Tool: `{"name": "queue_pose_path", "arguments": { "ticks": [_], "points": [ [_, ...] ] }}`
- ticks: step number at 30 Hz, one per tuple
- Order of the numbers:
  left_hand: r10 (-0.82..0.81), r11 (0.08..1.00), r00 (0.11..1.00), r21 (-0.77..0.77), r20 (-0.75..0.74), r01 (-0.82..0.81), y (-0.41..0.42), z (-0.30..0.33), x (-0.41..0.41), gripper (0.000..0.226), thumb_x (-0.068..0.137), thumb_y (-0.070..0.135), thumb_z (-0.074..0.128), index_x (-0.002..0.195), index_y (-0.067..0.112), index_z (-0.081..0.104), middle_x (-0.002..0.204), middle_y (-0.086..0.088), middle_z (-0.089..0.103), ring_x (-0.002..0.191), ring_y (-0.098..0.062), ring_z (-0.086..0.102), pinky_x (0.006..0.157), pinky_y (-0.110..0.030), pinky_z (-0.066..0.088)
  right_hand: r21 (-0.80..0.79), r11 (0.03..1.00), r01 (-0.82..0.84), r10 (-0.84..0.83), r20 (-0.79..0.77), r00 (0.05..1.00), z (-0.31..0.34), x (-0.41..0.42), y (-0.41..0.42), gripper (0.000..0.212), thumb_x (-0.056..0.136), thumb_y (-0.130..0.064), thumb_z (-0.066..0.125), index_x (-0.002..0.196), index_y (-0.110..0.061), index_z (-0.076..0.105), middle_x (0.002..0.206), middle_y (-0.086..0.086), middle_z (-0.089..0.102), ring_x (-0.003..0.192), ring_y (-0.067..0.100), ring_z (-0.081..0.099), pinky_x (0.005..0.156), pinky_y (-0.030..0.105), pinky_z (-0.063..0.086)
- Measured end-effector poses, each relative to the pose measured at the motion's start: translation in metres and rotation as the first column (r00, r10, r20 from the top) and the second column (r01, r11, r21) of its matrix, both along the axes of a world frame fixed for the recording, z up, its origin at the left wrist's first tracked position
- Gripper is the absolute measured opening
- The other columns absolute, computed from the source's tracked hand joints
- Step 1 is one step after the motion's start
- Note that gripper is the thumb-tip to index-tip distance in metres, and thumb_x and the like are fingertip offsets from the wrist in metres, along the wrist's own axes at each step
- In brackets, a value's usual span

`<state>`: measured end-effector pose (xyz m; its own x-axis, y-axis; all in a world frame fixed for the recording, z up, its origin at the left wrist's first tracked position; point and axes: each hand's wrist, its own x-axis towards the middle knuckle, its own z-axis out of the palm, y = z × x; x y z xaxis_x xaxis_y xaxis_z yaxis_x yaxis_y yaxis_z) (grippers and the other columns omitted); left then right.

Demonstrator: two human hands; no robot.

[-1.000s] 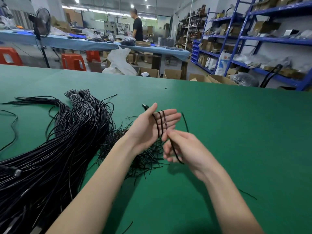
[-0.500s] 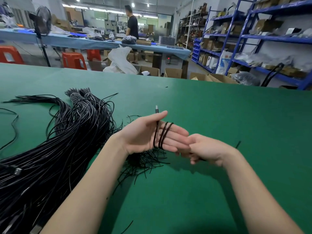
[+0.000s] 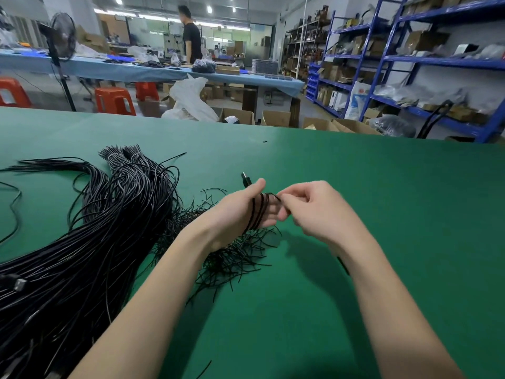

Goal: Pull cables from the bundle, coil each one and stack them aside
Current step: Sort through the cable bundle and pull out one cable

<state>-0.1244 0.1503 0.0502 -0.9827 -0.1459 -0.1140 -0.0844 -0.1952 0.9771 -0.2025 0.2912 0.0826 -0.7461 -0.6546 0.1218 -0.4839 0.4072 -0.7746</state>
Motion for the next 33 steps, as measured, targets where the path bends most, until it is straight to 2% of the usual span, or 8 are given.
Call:
{"name": "queue_pose_path", "arguments": {
  "ticks": [4, 7, 12, 17, 21, 24, 28, 33],
  "points": [
    [0.107, 0.951, 0.985, 0.302, -0.133, -0.063, 0.002, 0.002, -0.001, 0.061, 0.108, 0.042, 0.024, 0.129, -0.005, 0.057, 0.101, -0.012, 0.076, 0.083, -0.015, 0.073, 0.07, -0.023, 0.057, -0.346, 0.935, 0.07, 0.096, 0.44, 0.893, -0.028, 0.021, -0.007, 0.013, 0.1, -0.018, 0.06, 0.096, -0.013, 0.071, 0.073, -0.002, 0.076, 0.045, 0.004, 0.05, 0.044, 0.018, 0.043],
    [0.171, 0.871, 0.966, 0.488, -0.192, -0.057, 0.001, 0.004, -0.002, 0.058, 0.108, 0.039, 0.027, 0.123, -0.005, 0.061, 0.122, -0.022, 0.069, 0.115, -0.028, 0.068, 0.091, -0.031, 0.057, -0.388, 0.918, 0.08, 0.204, 0.636, 0.744, -0.045, 0.025, -0.007, 0.016, 0.1, -0.021, 0.061, 0.093, -0.011, 0.072, 0.073, 0.001, 0.074, 0.05, 0.006, 0.057, 0.048, 0.018, 0.05],
    [0.244, 0.818, 0.956, 0.564, -0.162, -0.113, -0.001, 0.007, 0.002, 0.045, 0.107, 0.035, 0.037, 0.094, 0.003, 0.066, 0.083, -0.007, 0.073, 0.082, -0.025, 0.074, 0.074, -0.029, 0.061, -0.413, 0.907, 0.077, 0.267, 0.709, 0.652, -0.064, 0.018, -0.006, 0.017, 0.098, -0.023, 0.065, 0.093, -0.009, 0.072, 0.072, 0.0, 0.07, 0.053, 0.006, 0.058, 0.05, 0.018, 0.051],
    [0.15, 0.92, 0.981, 0.381, -0.12, -0.094, 0.004, 0.005, 0.002, 0.036, 0.107, 0.036, 0.035, 0.075, 0.021, 0.042, 0.057, 0.01, 0.029, 0.048, -0.008, 0.033, 0.049, -0.02, 0.033, -0.386, 0.923, -0.013, 0.302, 0.7, 0.647, -0.068, 0.007, 0.005, 0.016, 0.097, -0.013, 0.064, 0.112, -0.007, 0.066, 0.096, 0.008, 0.077, 0.08, 0.018, 0.074, 0.073, 0.031, 0.062],
    [0.081, 0.982, 0.991, -0.159, -0.104, -0.097, 0.007, 0.006, 0.006, 0.04, 0.109, 0.032, 0.036, 0.07, 0.024, 0.037, 0.059, 0.008, 0.021, 0.049, -0.011, 0.021, 0.047, -0.023, 0.023, -0.47, 0.882, 0.025, 0.266, 0.542, 0.797, -0.048, -0.003, 0.012, 0.025, 0.1, -0.024, 0.059, 0.123, -0.019, 0.068, 0.122, 0.0, 0.073, 0.111, 0.019, 0.071, 0.098, 0.042, 0.056],
    [0.061, 0.82, 0.995, -0.564, -0.075, -0.093, 0.015, 0.008, 0.008, 0.043, 0.109, 0.034, 0.036, 0.07, 0.018, 0.045, 0.057, 0.011, 0.027, 0.049, -0.01, 0.026, 0.05, -0.026, 0.025, -0.448, 0.893, -0.048, 0.21, 0.321, 0.923, -0.027, 0.002, 0.012, 0.033, 0.088, -0.053, 0.069, 0.111, -0.03, 0.074, 0.108, -0.014, 0.076, 0.102, 0.006, 0.072, 0.092, 0.034, 0.056],
    [0.021, 0.482, 1.0, -0.876, -0.018, -0.026, 0.023, 0.008, 0.006, 0.037, 0.107, 0.029, 0.036, 0.12, 0.007, 0.064, 0.062, 0.006, 0.046, 0.053, -0.005, 0.042, 0.059, -0.03, 0.041, -0.3, 0.953, -0.043, 0.071, 0.082, 0.994, -0.024, 0.002, 0.007, 0.019, 0.083, -0.045, 0.074, 0.092, -0.029, 0.078, 0.093, -0.015, 0.077, 0.088, 0.01, 0.072, 0.089, 0.04, 0.058],
    [-0.03, 0.525, 0.998, -0.849, 0.056, 0.063, 0.022, 0.009, 0.01, 0.043, 0.107, 0.035, 0.037, 0.1, -0.001, 0.06, 0.07, -0.001, 0.05, 0.059, -0.012, 0.043, 0.061, -0.03, 0.04, -0.41, 0.908, -0.082, 0.201, 0.256, 0.946, -0.04, -0.006, 0.01, 0.01, 0.095, -0.024, 0.069, 0.089, -0.02, 0.076, 0.091, -0.001, 0.078, 0.087, 0.011, 0.073, 0.079, 0.032, 0.062]
  ]
}}
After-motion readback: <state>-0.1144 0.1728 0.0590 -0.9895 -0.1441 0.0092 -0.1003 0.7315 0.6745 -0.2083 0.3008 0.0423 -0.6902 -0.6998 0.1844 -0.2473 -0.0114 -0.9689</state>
